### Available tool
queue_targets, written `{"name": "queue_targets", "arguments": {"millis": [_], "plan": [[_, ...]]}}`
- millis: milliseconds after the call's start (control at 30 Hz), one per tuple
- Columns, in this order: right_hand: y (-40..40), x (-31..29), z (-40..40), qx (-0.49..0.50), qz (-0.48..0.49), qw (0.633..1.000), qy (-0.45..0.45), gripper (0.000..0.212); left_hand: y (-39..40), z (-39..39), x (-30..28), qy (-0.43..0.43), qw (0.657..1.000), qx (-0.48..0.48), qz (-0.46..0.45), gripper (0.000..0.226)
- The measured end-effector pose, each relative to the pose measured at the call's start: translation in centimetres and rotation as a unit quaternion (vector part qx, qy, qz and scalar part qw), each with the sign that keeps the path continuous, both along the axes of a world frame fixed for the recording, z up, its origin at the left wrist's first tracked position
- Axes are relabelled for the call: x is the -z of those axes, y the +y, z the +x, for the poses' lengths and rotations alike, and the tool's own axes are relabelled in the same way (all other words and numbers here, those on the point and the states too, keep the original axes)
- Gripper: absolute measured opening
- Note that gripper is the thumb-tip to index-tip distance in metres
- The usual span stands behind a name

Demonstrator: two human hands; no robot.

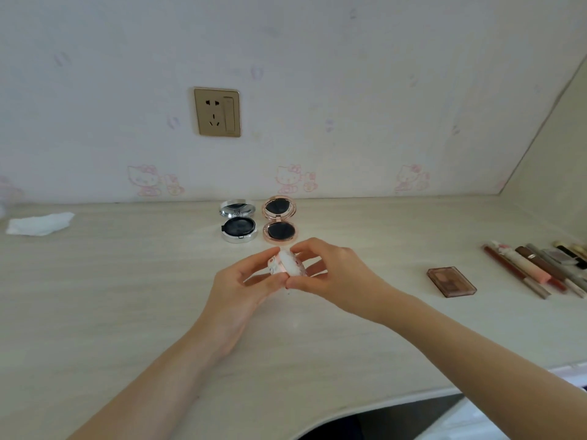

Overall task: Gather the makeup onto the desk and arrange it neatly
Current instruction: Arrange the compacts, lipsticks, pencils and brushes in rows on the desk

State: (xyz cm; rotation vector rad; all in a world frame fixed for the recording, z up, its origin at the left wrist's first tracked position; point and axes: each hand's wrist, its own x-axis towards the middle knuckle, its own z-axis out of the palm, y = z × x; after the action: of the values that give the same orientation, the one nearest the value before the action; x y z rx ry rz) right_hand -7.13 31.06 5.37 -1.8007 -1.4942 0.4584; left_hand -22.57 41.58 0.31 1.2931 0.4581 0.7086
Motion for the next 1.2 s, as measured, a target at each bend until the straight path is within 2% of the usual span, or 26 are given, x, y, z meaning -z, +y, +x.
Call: {"name": "queue_targets", "arguments": {"millis": [100, 267, 333, 467, 633, 833, 967, 1033, 1100, 1200], "plan": [[-0.1, 0.1, 0.0, -0.001, -0.002, 1.000, -0.005, 0.047, 0.0, 0.0, 0.1, 0.005, 1.000, -0.020, -0.015, 0.049], [-0.4, 0.1, 0.1, -0.018, -0.009, 0.998, -0.055, 0.050, -0.1, 0.0, 0.1, 0.021, 1.000, -0.017, -0.005, 0.055], [-0.6, 0.0, 0.1, -0.025, -0.013, 0.997, -0.069, 0.045, -0.1, 0.0, 0.0, 0.034, 0.999, -0.018, 0.009, 0.054], [-0.9, -0.2, 0.1, -0.052, -0.024, 0.994, -0.094, 0.022, 0.0, 0.0, 0.0, 0.042, 0.999, -0.016, 0.020, 0.056], [-1.2, -0.7, 0.6, -0.074, -0.049, 0.986, -0.140, 0.023, -0.3, -0.1, 0.0, 0.037, 0.999, -0.010, 0.018, 0.057], [-1.3, -0.2, -0.1, -0.037, 0.030, 0.992, -0.118, 0.026, -0.5, 0.0, -0.3, 0.035, 0.999, -0.031, 0.025, 0.059], [-1.0, 0.1, -0.1, -0.003, 0.064, 0.993, -0.104, 0.028, -0.5, -0.2, -0.2, 0.046, 0.996, -0.028, 0.078, 0.054], [-0.8, 0.1, 0.1, 0.005, 0.062, 0.992, -0.108, 0.028, -0.6, -0.1, -0.2, 0.064, 0.990, -0.045, 0.121, 0.060], [-0.7, 0.3, 0.2, 0.011, 0.057, 0.991, -0.118, 0.028, -0.8, 0.0, -0.1, 0.099, 0.976, -0.061, 0.187, 0.066], [-0.6, 0.6, 0.2, 0.023, 0.041, 0.989, -0.139, 0.030, -1.2, 0.0, 0.2, 0.148, 0.943, -0.088, 0.285, 0.062]]}}
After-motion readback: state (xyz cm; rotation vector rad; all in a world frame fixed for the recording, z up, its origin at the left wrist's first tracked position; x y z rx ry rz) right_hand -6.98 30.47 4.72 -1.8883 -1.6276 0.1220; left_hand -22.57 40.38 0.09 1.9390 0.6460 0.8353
